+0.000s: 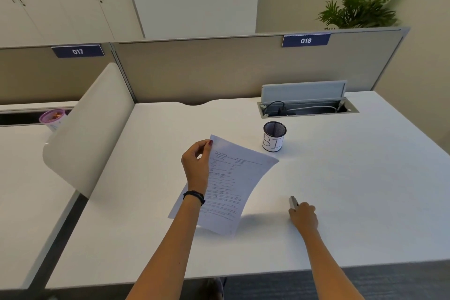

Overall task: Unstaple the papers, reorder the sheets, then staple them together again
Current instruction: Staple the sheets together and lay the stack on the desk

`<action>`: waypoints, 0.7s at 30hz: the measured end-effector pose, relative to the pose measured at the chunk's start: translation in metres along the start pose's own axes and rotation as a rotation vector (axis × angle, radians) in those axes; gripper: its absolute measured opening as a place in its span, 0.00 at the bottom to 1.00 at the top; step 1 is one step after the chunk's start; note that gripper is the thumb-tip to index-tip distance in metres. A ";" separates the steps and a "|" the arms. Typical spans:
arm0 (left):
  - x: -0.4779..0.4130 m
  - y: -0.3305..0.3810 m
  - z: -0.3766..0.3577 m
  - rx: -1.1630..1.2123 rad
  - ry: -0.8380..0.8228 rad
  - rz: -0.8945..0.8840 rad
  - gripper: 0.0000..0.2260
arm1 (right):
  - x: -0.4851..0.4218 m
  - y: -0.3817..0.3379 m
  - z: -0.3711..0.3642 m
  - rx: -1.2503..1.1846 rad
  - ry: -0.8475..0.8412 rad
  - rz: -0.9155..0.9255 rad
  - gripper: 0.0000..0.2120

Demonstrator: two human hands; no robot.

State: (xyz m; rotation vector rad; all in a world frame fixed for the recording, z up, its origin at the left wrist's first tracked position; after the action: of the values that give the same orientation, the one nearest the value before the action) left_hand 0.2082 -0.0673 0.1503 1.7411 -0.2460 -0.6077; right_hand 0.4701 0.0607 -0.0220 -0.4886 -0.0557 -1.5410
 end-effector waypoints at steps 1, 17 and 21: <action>0.001 0.001 0.001 -0.003 -0.003 -0.005 0.07 | -0.001 0.001 0.003 -0.066 0.014 -0.014 0.14; 0.005 0.008 0.004 -0.001 0.001 0.002 0.06 | 0.003 -0.044 0.094 -0.905 0.345 0.182 0.14; 0.002 0.009 0.001 -0.015 -0.022 -0.008 0.06 | 0.003 -0.065 0.099 -0.987 0.295 0.268 0.13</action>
State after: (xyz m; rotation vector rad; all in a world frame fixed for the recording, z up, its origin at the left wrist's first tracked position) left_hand 0.2110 -0.0715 0.1581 1.7222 -0.2489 -0.6331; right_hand 0.4343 0.0939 0.0856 -0.9788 0.9990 -1.2795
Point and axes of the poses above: each hand's wrist, its own x-axis away from the middle knuckle, its own z-axis out of the back of the hand, y = z × x, the point moved 3 cm from there along -x, towards the middle knuckle, and after that the axes turned 12 degrees about x, right-handed, at the moved point
